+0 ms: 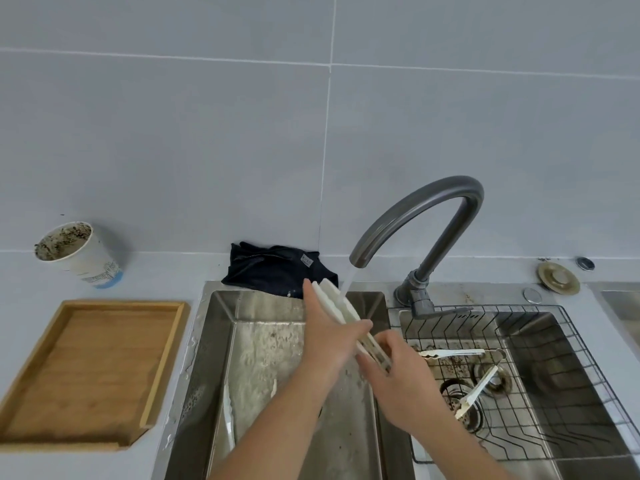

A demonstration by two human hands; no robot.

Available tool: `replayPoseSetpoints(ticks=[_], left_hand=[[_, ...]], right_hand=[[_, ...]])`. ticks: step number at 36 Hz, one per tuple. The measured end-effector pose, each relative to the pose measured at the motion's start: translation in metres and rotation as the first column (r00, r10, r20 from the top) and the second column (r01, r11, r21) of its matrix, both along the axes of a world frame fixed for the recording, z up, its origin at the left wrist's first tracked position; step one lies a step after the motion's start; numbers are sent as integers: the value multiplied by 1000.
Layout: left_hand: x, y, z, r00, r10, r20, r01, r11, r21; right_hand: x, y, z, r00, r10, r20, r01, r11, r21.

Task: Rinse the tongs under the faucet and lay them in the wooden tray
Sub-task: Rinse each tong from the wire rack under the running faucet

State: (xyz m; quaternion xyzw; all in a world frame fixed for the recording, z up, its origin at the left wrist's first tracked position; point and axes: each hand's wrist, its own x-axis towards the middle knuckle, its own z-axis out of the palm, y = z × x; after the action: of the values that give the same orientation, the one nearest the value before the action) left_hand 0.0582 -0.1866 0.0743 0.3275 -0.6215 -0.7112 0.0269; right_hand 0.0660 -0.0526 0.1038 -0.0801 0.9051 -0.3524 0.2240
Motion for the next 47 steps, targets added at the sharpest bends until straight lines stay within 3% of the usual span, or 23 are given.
replayPoseSetpoints(ticks=[4, 8, 12, 18, 21, 25, 31, 33, 44, 47], left_hand=[[-3, -9, 0, 999, -36, 15, 36, 999, 20], [-11, -24, 2, 998, -49, 44, 38, 974, 222], [-11, -24, 0, 996, -58, 68, 37, 959, 281], [-13, -30, -7, 988, 137, 68, -152, 932, 329], [-15, -39, -6, 978, 204, 48, -208, 921, 331], [-18, -46, 0, 973, 229, -8, -216, 928, 302], [-10, -38, -4, 982, 158, -104, -138, 975, 174], [-5, -27, -11, 989, 94, -115, -78, 988, 134], [-12, -29, -25, 990, 126, 56, -108, 961, -253], [-16, -19, -25, 998, 47, 49, -29, 947, -320]], right_hand=[[5, -1, -5, 996, 16, -86, -11, 998, 58], [1, 8, -7, 988, -28, -151, 42, 995, 90], [-8, 12, -6, 974, -24, -225, 46, 995, 92], [-14, 3, -6, 954, 24, -299, -33, 999, -26], [-21, -2, -6, 968, 22, -250, -43, 996, -77], [-36, -11, -12, 990, 95, -104, -98, 995, -28], [-51, -36, -19, 996, 71, 61, -58, 981, -185], [-50, -44, -18, 994, 72, 76, -53, 973, -225], [-4, -29, -28, 997, -1, 83, 15, 987, -163], [0, -21, -28, 997, -34, 75, 46, 984, -170]])
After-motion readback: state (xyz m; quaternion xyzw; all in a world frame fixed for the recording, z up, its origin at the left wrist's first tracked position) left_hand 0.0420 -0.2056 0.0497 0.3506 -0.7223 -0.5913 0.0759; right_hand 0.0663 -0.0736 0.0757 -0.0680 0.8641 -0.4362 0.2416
